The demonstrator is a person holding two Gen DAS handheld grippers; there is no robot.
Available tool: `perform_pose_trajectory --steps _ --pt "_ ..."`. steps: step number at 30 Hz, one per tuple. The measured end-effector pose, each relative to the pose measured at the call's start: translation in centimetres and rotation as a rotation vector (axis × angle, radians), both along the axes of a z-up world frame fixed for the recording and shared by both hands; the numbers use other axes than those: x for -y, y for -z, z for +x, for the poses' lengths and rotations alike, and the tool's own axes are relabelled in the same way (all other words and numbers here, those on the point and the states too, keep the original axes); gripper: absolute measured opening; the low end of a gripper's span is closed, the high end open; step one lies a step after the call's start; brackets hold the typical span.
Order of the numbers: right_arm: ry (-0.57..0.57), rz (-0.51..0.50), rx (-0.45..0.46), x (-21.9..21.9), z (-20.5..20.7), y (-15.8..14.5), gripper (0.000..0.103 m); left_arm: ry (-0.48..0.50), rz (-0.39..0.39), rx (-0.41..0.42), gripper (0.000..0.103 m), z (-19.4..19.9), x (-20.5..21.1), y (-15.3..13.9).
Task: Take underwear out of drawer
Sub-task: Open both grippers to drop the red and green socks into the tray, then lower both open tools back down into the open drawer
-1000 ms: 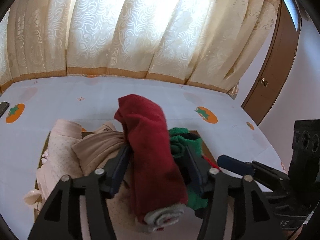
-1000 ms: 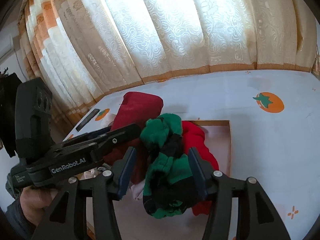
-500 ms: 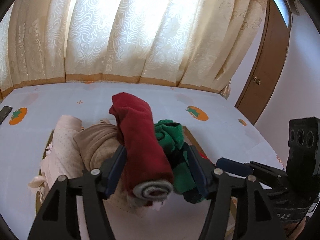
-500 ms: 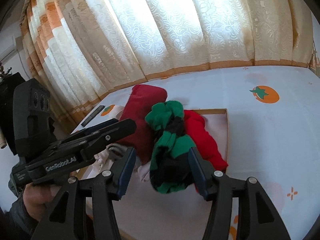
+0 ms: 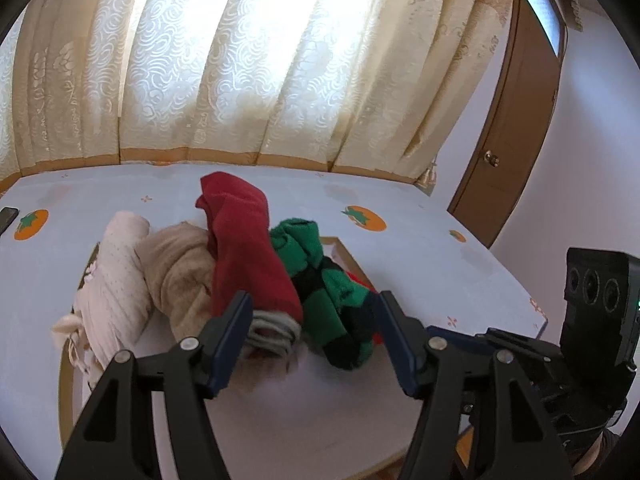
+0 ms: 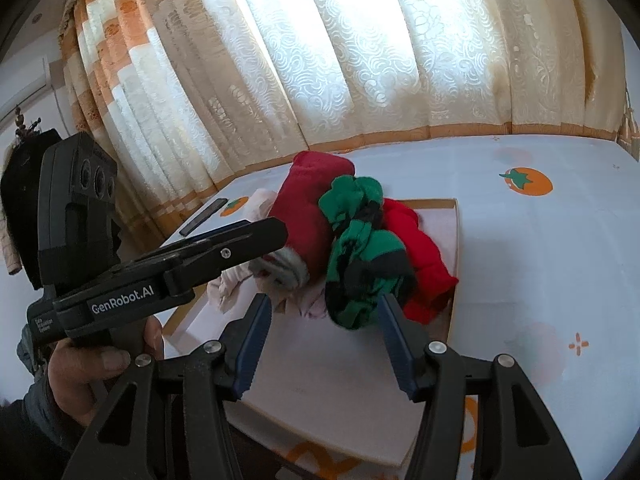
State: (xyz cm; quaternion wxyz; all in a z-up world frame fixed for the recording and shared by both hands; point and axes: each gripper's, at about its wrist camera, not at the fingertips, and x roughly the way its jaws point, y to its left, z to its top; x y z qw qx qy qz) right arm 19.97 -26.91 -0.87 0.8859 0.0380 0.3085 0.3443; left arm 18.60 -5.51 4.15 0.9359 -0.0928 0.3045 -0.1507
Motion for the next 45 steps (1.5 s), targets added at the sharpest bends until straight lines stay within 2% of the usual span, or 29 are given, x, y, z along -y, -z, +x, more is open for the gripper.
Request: perform_pose_trajectory --steps 12,15,20,25,32,36,45 --pt "-0.027 0.015 -0.004 1.5 -3.5 1.3 0.058 0.039 -0.016 0.02 0.066 -3.9 0.3 0.6" --pt "-0.028 0.018 -0.011 2.1 -4.5 1.9 0.058 0.044 0.0 0.044 0.07 -5.4 0.5 0.6" --pt "-0.022 0.001 -0.01 2.8 -6.2 2.7 0.059 0.067 0.02 0.054 0.07 -7.4 0.9 1.2" --pt "-0.029 0.003 -0.036 3.4 -7.7 3.7 0.067 0.085 0.028 0.037 0.07 -8.8 1.2 2.2" --pt "-0.036 0.0 -0.044 4.2 -9.6 4.7 0.067 0.072 0.062 0.041 0.07 -11.0 1.2 4.1" --pt "-0.026 -0.047 -0.039 4.4 -10.5 5.7 0.067 0.069 0.095 0.023 0.07 -12.1 1.2 5.6" --pt "0.004 -0.052 -0.079 5.5 -11.0 8.5 0.067 0.025 0.105 -0.021 0.07 -12.8 0.0 8.3"
